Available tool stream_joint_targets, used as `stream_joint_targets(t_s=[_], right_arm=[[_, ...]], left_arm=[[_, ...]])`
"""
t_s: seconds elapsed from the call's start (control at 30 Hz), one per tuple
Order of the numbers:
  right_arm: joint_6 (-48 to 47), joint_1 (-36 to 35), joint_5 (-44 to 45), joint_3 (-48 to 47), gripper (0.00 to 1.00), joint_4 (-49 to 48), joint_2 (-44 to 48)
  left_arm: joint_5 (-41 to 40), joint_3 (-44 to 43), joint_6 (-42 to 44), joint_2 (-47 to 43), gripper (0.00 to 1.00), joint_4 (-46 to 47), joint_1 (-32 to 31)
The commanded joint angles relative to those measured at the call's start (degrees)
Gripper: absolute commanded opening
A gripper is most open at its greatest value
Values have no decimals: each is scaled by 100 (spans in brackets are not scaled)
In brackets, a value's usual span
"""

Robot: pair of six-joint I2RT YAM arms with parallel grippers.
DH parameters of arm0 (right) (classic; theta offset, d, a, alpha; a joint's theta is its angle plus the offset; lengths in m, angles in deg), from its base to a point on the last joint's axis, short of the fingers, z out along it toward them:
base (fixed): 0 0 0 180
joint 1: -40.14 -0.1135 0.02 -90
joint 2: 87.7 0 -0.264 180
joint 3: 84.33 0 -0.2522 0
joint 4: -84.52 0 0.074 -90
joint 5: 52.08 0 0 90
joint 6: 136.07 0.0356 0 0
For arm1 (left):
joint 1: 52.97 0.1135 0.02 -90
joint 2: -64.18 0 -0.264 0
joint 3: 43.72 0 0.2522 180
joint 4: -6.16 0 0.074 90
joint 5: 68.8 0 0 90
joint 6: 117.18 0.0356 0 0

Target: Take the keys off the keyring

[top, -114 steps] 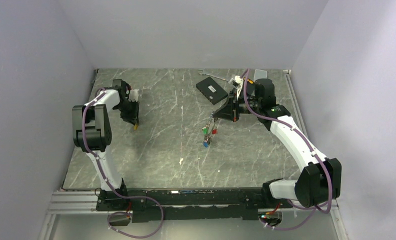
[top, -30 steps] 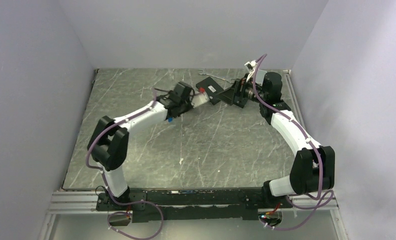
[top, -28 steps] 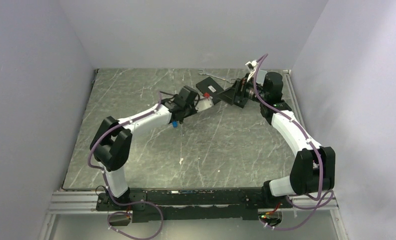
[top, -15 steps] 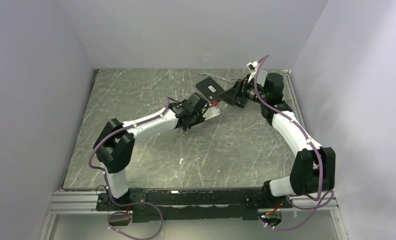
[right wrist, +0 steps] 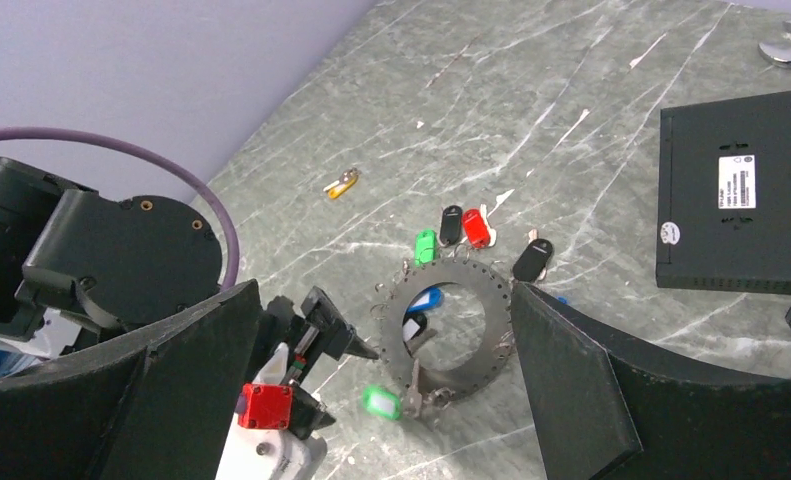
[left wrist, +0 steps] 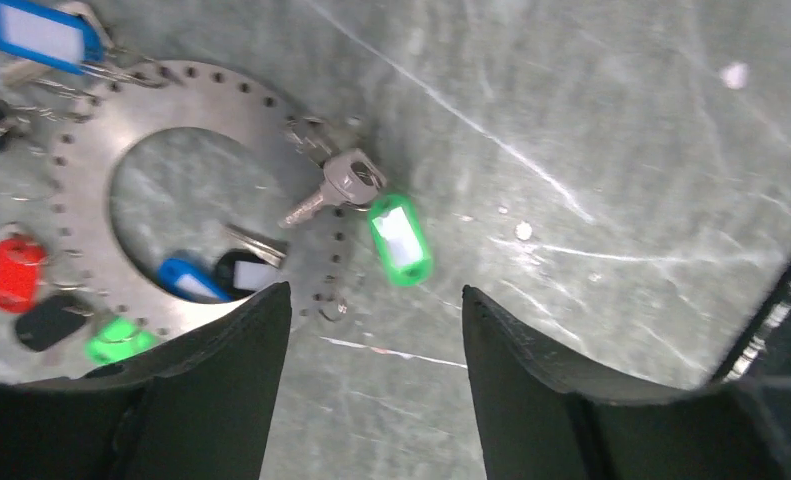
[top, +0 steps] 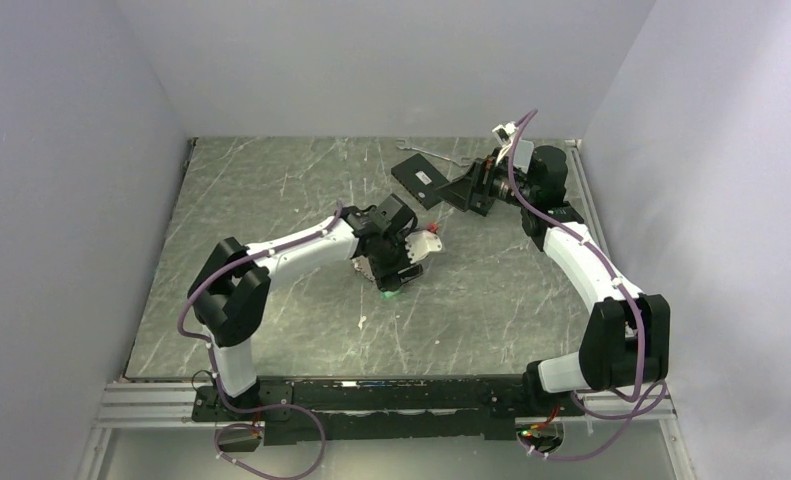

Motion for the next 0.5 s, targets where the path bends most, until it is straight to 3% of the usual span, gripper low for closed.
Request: stream_joint_targets(t_s=[0.0,0.17,0.37,0.47], right_arm=[[-47,33,-176,36,100,-285,136],[-73,40,-184,54,100,-291,137],[-207,46,-171,31,100,-186,130],[-401,72,-113,-100,100,65,105]], left_arm=[[1210,-342,-183,-306,69,-557,212],[1758,-579,-400,-487,77,-673,726],[2520,-643,-934,-774,99,-395,2007],[2823,-670,-1198,-918,100,-254,2738]])
